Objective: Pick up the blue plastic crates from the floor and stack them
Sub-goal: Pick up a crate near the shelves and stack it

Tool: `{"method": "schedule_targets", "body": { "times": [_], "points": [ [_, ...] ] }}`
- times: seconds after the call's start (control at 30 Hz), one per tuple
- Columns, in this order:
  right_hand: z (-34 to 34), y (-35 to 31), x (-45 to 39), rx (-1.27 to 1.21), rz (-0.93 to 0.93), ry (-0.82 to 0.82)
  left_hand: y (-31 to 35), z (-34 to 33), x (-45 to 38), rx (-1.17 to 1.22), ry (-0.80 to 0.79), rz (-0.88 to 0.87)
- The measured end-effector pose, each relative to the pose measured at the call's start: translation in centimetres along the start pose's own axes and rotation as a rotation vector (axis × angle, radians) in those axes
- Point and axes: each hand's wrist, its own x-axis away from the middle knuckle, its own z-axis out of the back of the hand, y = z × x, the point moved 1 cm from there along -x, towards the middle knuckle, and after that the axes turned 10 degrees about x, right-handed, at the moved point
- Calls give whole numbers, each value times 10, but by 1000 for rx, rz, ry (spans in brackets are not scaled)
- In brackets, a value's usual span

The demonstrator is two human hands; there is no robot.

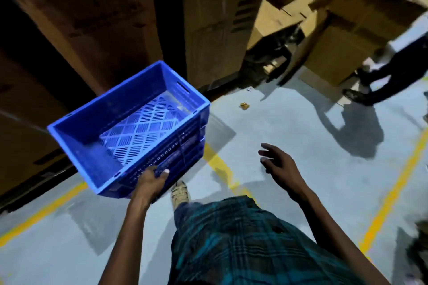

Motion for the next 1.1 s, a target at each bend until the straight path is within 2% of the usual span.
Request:
{"method": "schedule_targets", "body": {
  "times": [0.2,0.4,0.6,0.8,0.97,1.03,1.1],
  "points": [
    [45,68,81,-140,-132,199,68,-102,47,-188,-307,-286],
    [76,131,145,-301,-301,487,131,-216,109,-348,-752,-454],
    [103,195,214,-453,-563,836,172,-326,155,-643,-1095,-588],
    [119,232,275,-651,-867,1212,207,-441,196,-904,-1397,-689],
    [115,245,306,-904,-1018,1525,227,-532,243,-1069,-1612,-804],
    [104,252,313,-985,-1069,1557,231,-566,262,-1119,-1671,-899],
    [96,261,323,-1073,-1114,1584,226,-597,283,-1157,-1737,-919]
  ]
}}
